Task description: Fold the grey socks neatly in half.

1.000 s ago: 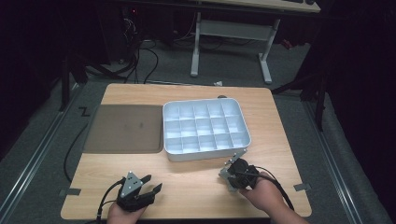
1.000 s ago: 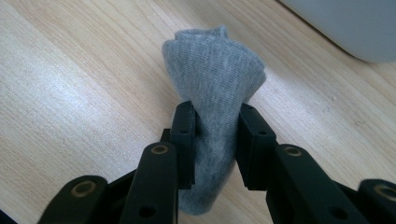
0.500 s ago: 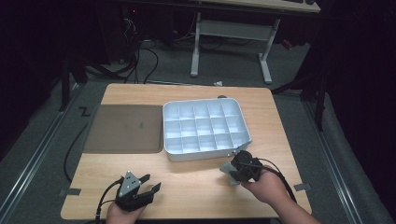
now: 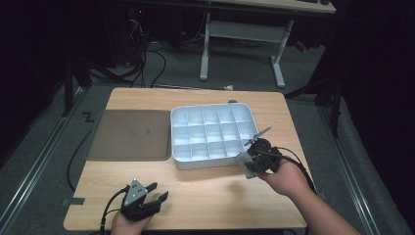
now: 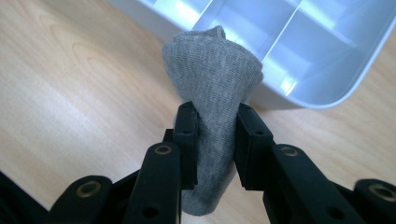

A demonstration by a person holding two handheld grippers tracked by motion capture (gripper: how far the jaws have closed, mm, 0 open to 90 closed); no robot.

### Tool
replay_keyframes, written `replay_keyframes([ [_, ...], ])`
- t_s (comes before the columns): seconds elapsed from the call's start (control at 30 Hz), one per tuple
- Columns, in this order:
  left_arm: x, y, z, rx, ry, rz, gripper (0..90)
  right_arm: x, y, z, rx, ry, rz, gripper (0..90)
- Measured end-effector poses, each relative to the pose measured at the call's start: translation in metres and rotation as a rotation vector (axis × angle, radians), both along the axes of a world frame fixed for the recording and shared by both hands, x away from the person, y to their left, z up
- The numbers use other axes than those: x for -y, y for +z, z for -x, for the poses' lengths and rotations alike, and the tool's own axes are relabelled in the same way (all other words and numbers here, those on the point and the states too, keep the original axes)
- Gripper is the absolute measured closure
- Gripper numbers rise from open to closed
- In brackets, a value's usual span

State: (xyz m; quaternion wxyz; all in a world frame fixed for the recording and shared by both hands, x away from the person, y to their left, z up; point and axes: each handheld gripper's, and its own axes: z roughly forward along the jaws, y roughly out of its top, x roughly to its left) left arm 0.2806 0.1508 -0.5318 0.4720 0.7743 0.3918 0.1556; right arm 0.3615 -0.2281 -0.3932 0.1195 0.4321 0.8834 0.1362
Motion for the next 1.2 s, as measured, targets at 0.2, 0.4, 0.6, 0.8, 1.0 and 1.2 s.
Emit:
replay_keyframes([
  [0.2,-0.002,0.000,-0.001,-0.002,0.005,0.007,45.3,0.003,0.006,-0.018,0.006,-0.037,-0.030,73.5],
  [0.4,-0.002,0.000,0.000,0.000,0.005,0.008,45.2,0.005,0.006,-0.036,0.006,-0.066,-0.034,73.6],
  [0.6,-0.002,0.000,0.000,-0.007,0.000,0.005,45.2,0.007,0.006,-0.057,0.002,-0.088,-0.007,73.6],
  [0.8,-0.003,0.000,-0.001,-0.004,0.004,0.010,45.2,0.011,0.003,-0.076,-0.005,-0.113,0.023,73.6],
  [1.0,-0.004,0.000,0.000,0.000,0.004,0.005,45.3,0.015,-0.011,-0.088,-0.022,-0.145,0.041,73.6],
  [1.2,-0.005,0.000,0.000,-0.003,0.005,0.005,45.3,0.013,-0.023,-0.092,-0.033,-0.157,0.074,73.6],
])
